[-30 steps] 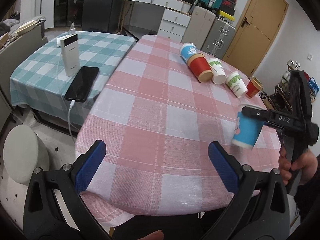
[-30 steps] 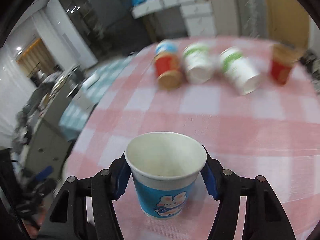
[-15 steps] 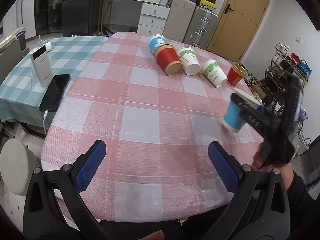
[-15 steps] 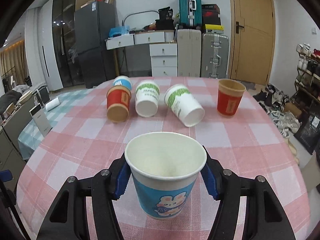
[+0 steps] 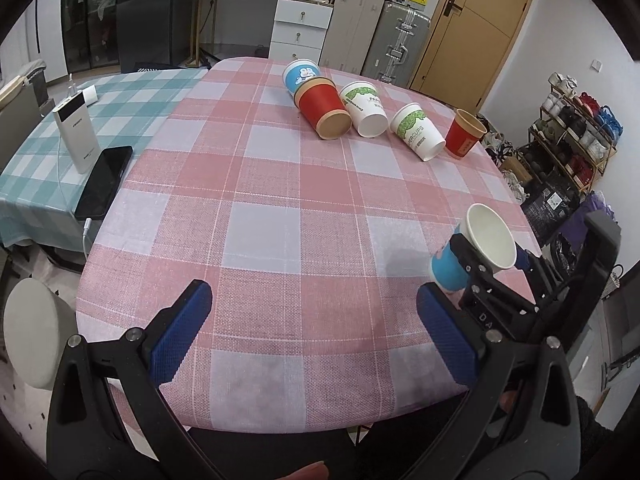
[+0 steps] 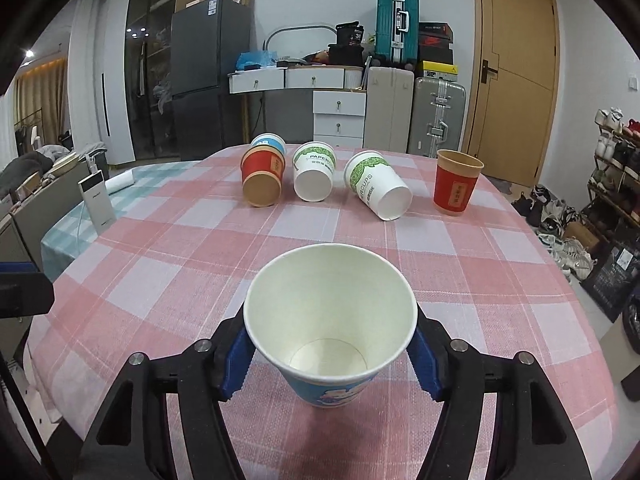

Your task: Flip cup upright

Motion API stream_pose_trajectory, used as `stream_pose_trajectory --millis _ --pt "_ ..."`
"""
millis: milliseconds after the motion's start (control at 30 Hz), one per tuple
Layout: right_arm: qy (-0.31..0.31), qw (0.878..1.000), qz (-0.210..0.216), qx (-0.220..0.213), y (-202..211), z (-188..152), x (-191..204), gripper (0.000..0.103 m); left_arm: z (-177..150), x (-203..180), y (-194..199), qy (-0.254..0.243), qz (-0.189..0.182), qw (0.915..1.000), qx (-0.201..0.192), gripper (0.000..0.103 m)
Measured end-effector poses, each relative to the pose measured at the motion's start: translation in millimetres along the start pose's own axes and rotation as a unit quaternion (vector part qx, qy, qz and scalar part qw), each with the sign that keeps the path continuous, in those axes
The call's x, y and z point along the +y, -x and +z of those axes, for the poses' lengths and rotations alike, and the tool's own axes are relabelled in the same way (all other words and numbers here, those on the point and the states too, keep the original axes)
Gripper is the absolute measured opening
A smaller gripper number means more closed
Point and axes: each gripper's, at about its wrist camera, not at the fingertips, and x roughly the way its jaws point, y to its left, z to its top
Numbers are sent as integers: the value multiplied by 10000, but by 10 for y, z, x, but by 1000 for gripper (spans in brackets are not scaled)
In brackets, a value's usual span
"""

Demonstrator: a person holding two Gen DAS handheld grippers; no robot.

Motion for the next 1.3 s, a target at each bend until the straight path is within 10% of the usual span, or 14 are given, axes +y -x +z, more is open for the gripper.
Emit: stream_pose_trajectory --millis 300,567,1300 --pt "44 9989 373 281 65 -59 -32 97 -11 -105 89 -147 -13 9999 -73 102" --pt "-516 9952 421 715 430 -147 -367 97 63 -307 162 -524 70 9976 -454 102" --pt "-770 9952 605 38 1200 270 -707 98 232 -1064 358 -906 31 9890 -1166 102"
